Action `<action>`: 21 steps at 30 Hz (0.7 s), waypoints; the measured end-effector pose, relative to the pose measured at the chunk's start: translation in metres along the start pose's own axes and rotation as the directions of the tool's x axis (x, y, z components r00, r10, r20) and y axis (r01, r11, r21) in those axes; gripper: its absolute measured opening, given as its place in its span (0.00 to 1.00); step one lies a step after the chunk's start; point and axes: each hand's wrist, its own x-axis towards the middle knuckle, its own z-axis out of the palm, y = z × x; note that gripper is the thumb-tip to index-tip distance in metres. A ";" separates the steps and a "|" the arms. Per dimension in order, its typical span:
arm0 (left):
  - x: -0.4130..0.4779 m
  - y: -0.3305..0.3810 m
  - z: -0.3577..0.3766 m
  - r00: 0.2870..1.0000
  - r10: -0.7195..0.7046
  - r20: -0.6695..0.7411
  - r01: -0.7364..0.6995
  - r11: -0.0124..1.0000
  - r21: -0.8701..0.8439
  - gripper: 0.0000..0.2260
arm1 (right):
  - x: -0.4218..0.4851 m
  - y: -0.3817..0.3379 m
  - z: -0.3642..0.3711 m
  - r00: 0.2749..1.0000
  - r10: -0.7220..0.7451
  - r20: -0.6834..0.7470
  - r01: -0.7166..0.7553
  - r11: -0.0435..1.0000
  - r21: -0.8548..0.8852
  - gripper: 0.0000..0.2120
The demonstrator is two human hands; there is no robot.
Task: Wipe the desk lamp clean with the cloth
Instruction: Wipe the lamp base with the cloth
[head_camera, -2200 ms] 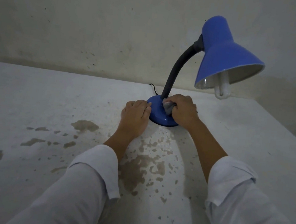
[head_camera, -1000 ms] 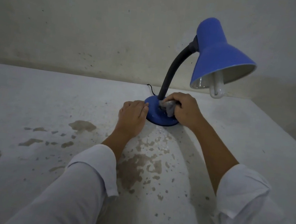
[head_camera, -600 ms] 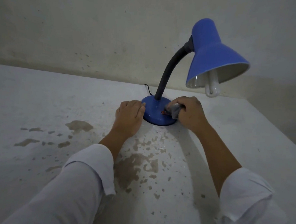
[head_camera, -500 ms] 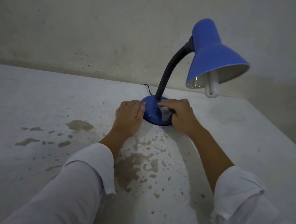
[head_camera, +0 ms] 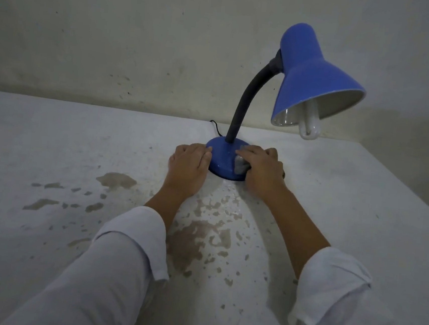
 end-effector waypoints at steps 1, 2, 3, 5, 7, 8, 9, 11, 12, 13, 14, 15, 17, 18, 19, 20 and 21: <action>0.000 0.000 0.000 1.000 -0.005 0.005 0.005 1.000 -0.002 0.19 | -0.002 0.002 -0.003 1.000 0.012 -0.024 -0.010 0.998 0.069 0.23; 0.000 -0.001 0.000 1.000 -0.008 0.008 0.008 1.000 -0.004 0.19 | -0.002 0.003 -0.009 0.998 0.050 -0.043 -0.042 0.985 0.168 0.20; -0.001 -0.001 0.000 1.000 -0.007 0.007 0.007 1.000 -0.001 0.19 | -0.001 0.004 -0.017 0.996 0.090 -0.024 -0.081 0.960 0.269 0.16; -0.001 -0.001 0.001 1.000 -0.005 0.008 0.005 1.000 0.010 0.19 | 0.002 0.008 -0.033 0.991 0.132 0.030 -0.133 0.903 0.409 0.11; 0.000 0.000 0.002 1.000 -0.008 0.014 0.007 1.000 0.016 0.19 | 0.008 0.011 -0.039 0.985 0.167 -0.051 -0.127 0.888 0.443 0.10; 0.000 0.000 0.002 1.000 -0.007 0.012 0.006 1.000 0.017 0.19 | 0.014 0.012 -0.037 0.980 0.170 -0.105 -0.108 0.892 0.438 0.10; 0.000 0.000 0.002 1.000 -0.005 0.010 0.004 1.000 0.016 0.19 | 0.020 0.014 -0.033 0.973 0.190 -0.133 -0.115 0.893 0.434 0.11; -0.001 -0.001 0.002 1.000 0.005 0.001 -0.005 1.000 0.013 0.19 | 0.037 0.017 -0.020 0.973 0.174 -0.150 -0.107 0.920 0.376 0.16; -0.001 -0.002 0.002 1.000 0.009 -0.002 -0.009 1.000 0.011 0.19 | 0.043 0.018 -0.015 0.976 0.160 -0.146 -0.100 0.931 0.350 0.19; -0.001 -0.001 0.002 1.000 0.010 -0.001 -0.010 1.000 0.005 0.19 | 0.053 0.021 -0.005 0.979 0.164 -0.120 -0.112 0.928 0.355 0.22; -0.001 -0.001 0.002 1.000 0.008 0.000 -0.008 1.000 -0.002 0.19 | 0.055 0.022 0.000 0.984 0.152 -0.088 -0.112 0.930 0.350 0.25; 0.000 0.000 0.002 1.000 0.006 -0.001 -0.006 1.000 -0.006 0.19 | 0.060 0.026 0.008 0.991 0.124 -0.055 -0.100 0.942 0.321 0.26; 0.000 0.001 0.001 1.000 0.001 -0.002 -0.001 1.000 -0.004 0.18 | 0.063 0.030 0.020 0.997 0.071 -0.009 -0.066 0.962 0.264 0.25; 0.000 0.000 0.001 1.000 0.001 -0.002 -0.001 1.000 -0.002 0.18 | 0.054 0.025 0.015 0.998 0.067 -0.011 -0.062 0.965 0.255 0.24; 0.000 0.000 0.001 1.000 0.004 -0.001 -0.004 1.000 0.002 0.18 | 0.050 0.026 0.015 0.997 0.069 -0.040 -0.055 0.961 0.271 0.24; 0.000 0.000 0.001 1.000 0.005 0.002 -0.005 1.000 0.005 0.18 | 0.042 0.026 0.012 0.997 0.057 -0.050 -0.041 0.959 0.279 0.23; 0.000 0.000 0.001 1.000 0.007 0.003 -0.007 1.000 0.012 0.19 | 0.037 0.031 0.015 0.997 0.038 -0.065 -0.018 0.958 0.285 0.22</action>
